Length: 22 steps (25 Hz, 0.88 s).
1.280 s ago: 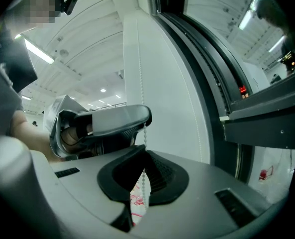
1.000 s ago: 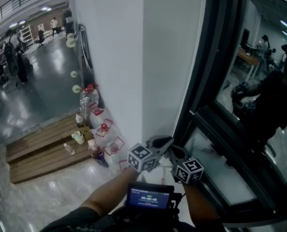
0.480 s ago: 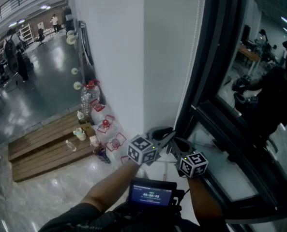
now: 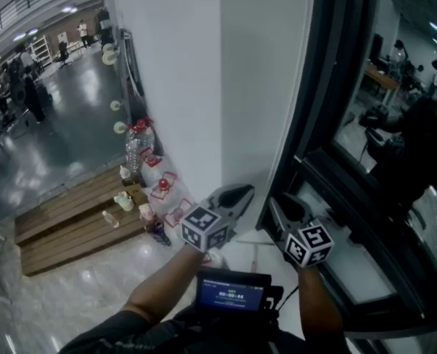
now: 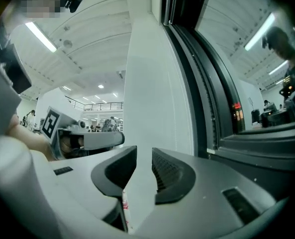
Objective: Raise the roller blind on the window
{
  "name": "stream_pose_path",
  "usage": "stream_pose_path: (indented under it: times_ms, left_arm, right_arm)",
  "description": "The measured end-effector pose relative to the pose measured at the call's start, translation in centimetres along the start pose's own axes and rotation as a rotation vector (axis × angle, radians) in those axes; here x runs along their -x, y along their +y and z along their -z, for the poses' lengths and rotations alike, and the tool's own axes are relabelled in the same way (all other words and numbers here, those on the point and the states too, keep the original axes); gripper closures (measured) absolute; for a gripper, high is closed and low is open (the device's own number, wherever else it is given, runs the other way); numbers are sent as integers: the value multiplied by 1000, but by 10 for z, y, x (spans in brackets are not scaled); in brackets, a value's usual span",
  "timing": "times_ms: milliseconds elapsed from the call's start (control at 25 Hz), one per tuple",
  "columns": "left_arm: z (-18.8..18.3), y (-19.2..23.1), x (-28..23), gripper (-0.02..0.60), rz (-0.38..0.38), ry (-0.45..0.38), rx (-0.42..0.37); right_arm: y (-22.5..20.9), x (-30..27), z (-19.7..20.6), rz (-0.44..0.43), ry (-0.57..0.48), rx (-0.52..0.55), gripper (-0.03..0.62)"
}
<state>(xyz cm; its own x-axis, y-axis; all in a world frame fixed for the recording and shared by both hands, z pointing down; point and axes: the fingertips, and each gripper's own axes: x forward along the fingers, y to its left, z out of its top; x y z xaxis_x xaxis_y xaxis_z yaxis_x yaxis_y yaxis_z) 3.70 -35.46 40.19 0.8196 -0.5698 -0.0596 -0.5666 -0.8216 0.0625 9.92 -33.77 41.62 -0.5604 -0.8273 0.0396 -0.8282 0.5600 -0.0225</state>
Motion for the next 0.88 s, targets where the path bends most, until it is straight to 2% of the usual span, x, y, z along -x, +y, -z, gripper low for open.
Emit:
stream_pose_path:
  times_ms: [120, 200, 400, 560, 880]
  left_arm:
    - [-9, -7, 5, 586, 24, -5, -8]
    - [-17, -12, 8, 586, 47, -22, -5]
    - [-20, -15, 15, 586, 67, -23, 11]
    - [-31, -22, 20, 587, 72, -30, 31]
    - [-39, -24, 22, 588, 89, -33, 24]
  right_arm:
    - [3, 7, -24, 8, -35, -15, 484]
    - [6, 12, -34, 11, -51, -32, 527]
    - [14, 19, -53, 0, -69, -15, 564]
    - [15, 24, -57, -6, -56, -36, 572]
    - [11, 26, -55, 18, -51, -32, 574]
